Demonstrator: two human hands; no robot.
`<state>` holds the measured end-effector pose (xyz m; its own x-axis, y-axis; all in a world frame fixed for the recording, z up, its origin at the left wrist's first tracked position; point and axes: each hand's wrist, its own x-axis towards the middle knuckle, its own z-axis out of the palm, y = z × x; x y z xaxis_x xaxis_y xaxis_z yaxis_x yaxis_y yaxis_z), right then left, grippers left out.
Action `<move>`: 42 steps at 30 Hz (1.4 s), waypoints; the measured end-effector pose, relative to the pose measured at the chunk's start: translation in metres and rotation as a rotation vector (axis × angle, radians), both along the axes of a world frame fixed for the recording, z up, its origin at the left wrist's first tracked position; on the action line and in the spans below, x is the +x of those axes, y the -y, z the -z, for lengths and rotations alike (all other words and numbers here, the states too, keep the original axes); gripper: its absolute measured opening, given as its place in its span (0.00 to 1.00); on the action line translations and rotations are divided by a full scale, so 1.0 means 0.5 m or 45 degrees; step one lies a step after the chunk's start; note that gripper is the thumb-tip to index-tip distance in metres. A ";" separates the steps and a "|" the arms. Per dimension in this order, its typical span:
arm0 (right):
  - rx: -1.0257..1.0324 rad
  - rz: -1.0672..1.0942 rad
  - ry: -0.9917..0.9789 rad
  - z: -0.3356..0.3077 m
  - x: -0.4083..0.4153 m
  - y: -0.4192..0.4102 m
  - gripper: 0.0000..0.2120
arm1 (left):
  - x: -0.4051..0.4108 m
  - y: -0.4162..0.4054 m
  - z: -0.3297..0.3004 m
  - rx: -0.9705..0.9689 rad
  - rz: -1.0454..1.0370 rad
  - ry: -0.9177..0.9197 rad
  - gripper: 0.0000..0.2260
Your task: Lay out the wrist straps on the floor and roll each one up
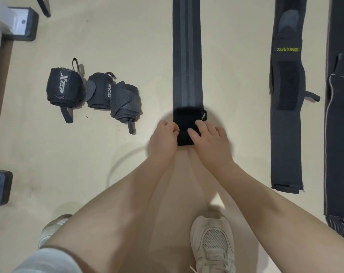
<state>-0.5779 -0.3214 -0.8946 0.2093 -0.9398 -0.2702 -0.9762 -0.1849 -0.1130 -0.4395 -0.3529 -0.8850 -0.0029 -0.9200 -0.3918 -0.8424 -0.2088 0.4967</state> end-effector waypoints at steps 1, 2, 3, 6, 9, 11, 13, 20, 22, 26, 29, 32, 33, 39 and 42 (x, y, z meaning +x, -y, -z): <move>0.036 0.019 0.030 -0.002 0.000 0.008 0.21 | 0.002 0.002 0.001 -0.034 0.040 -0.011 0.07; 0.050 0.033 0.097 -0.003 -0.001 0.013 0.19 | 0.004 0.005 0.003 -0.062 0.082 -0.021 0.08; 0.072 0.049 0.177 -0.004 -0.003 0.019 0.18 | 0.007 0.006 0.002 -0.087 0.132 -0.026 0.09; 0.057 -0.039 0.216 -0.002 -0.018 0.039 0.18 | 0.024 0.003 0.004 -0.170 0.409 -0.003 0.16; 0.091 0.043 0.376 -0.007 -0.019 0.039 0.15 | 0.047 0.002 0.005 -0.151 0.634 0.112 0.20; 0.129 0.071 0.474 -0.011 -0.018 0.015 0.12 | 0.057 -0.006 0.001 -0.096 0.724 0.129 0.20; 0.161 0.047 0.513 -0.015 -0.022 -0.024 0.11 | 0.071 -0.024 0.002 -0.030 0.823 0.100 0.18; 0.293 0.268 0.718 -0.004 -0.025 -0.069 0.14 | 0.087 -0.056 0.005 -0.200 1.136 0.233 0.15; 0.252 0.327 0.613 -0.007 -0.014 -0.064 0.14 | 0.074 -0.038 -0.008 -0.105 1.176 0.217 0.13; -0.109 0.243 0.372 -0.014 0.019 -0.066 0.11 | 0.055 -0.001 -0.014 0.146 1.101 0.318 0.15; -0.229 0.141 0.345 0.000 0.016 -0.066 0.11 | 0.049 0.007 -0.026 0.208 1.013 0.304 0.12; -0.161 0.027 0.422 0.005 0.010 -0.068 0.09 | 0.055 -0.010 -0.026 0.149 0.881 0.317 0.12; -0.144 -0.014 0.432 0.006 0.008 -0.070 0.05 | 0.056 -0.018 -0.024 0.105 0.851 0.314 0.12; 0.105 -0.128 0.315 -0.010 -0.001 -0.076 0.26 | 0.075 -0.052 0.023 -0.232 1.032 0.188 0.15; 0.054 -0.082 0.293 -0.006 0.005 -0.071 0.23 | 0.072 -0.049 0.020 -0.153 1.011 0.142 0.17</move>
<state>-0.5755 -0.2856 -0.8917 0.3286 -0.9115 -0.2473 -0.9104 -0.2361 -0.3397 -0.4033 -0.3283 -0.8950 -0.6398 -0.6956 -0.3268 -0.7626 0.5219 0.3821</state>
